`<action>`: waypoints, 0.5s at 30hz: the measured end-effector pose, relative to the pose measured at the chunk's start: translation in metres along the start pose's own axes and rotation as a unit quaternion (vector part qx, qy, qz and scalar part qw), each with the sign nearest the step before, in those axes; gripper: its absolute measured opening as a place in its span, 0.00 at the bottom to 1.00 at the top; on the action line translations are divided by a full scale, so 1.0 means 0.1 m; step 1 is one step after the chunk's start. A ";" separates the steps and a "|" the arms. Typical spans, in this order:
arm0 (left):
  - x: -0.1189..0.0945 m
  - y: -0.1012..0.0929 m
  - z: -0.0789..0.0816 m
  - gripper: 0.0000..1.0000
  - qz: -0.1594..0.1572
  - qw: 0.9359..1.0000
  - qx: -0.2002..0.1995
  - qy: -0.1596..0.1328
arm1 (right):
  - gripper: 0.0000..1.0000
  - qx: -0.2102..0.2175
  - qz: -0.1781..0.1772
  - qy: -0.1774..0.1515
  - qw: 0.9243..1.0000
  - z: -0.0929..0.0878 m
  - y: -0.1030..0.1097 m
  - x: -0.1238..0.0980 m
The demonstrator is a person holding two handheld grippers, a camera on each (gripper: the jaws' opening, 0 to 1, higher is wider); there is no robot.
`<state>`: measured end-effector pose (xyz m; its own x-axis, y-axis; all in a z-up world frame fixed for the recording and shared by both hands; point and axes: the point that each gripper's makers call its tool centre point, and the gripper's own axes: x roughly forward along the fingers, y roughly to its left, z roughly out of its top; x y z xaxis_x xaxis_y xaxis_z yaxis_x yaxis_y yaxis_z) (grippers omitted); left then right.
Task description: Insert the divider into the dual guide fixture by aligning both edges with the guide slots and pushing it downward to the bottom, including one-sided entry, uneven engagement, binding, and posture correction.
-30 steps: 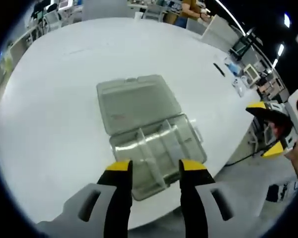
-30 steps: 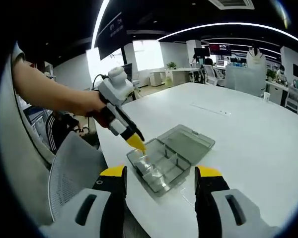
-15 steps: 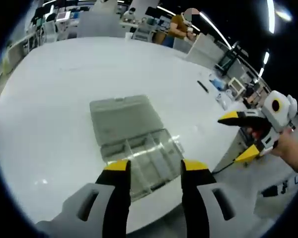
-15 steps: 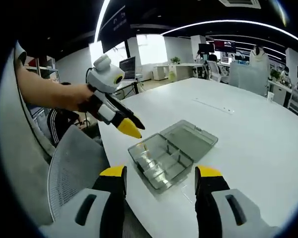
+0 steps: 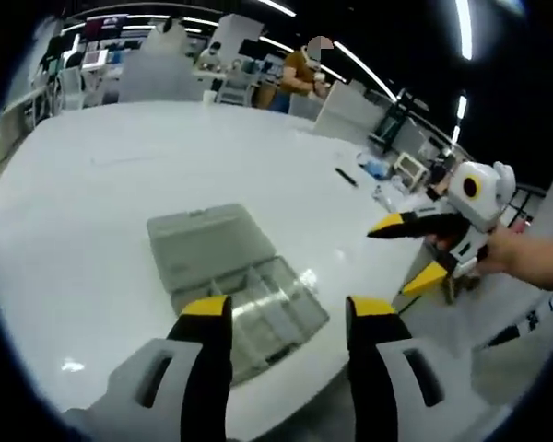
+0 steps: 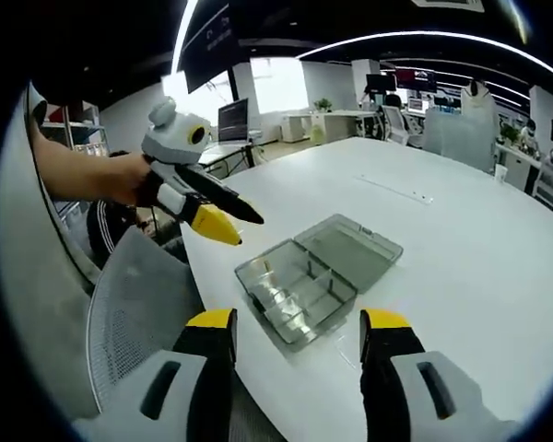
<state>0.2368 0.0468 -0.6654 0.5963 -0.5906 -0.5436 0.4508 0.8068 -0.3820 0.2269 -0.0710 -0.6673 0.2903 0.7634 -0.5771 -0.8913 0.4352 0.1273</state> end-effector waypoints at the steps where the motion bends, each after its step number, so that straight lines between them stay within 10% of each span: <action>1: -0.01 -0.01 0.01 0.48 -0.002 1.000 0.003 -0.004 | 0.50 -0.001 -0.001 0.000 1.000 0.00 0.00 0.00; 15: -0.04 -0.01 0.12 0.48 -0.013 0.999 0.018 -0.034 | 0.45 -0.007 -0.007 0.018 1.000 -0.07 -0.14 0.01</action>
<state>0.2419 0.0478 -0.6543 0.6270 -0.6120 -0.4820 0.4891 0.7908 -0.3679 0.2371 -0.0794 -0.6752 0.2909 0.7388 -0.6079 -0.8918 0.4394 0.1073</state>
